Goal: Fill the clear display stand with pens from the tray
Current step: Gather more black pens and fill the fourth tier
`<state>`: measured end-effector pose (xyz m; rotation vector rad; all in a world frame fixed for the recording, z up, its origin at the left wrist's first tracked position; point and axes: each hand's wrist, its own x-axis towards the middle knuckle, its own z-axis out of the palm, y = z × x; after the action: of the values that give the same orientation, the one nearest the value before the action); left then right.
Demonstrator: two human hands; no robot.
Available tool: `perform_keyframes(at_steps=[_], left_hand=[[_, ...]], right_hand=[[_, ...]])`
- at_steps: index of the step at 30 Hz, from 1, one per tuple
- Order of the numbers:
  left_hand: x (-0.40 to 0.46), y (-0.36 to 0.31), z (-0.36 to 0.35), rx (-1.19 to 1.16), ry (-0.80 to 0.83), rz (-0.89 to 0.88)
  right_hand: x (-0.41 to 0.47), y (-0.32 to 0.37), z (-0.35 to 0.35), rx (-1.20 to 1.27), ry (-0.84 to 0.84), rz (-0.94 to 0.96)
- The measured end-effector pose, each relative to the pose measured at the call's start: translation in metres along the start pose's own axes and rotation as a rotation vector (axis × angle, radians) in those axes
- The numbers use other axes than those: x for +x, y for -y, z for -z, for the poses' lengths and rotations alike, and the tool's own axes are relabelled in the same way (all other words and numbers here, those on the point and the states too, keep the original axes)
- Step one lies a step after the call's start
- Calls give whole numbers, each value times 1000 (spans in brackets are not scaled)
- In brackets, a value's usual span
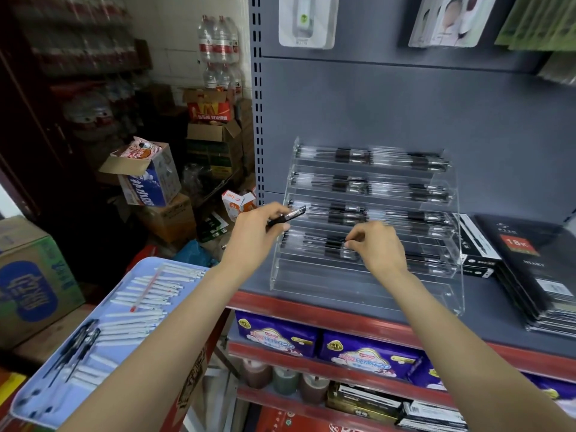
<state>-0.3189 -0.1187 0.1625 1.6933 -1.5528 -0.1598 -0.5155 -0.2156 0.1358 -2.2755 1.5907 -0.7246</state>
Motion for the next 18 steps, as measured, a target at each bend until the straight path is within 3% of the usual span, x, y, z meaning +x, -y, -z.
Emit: perform_keyframes(at_steps=[5,8,10,12,15,18], left_hand=[[3,-1,-7,97,101,-73],[5,-5,-12,45,120,-56],[7,-10,-15,17,130,-33],[10,-16,-19,10,135,-31],[12,-18,-22,-21,140,-26],[10,-4,-23,103,84,-44]], right_hand=[[4,-3,3,38,45,67],[-2,4,15,327,45,101],[-9,15,23,603,139,104],[-12,22,26,684,209,152],[-10,21,28,706,160,182],[-8,2,29,714,64,91]])
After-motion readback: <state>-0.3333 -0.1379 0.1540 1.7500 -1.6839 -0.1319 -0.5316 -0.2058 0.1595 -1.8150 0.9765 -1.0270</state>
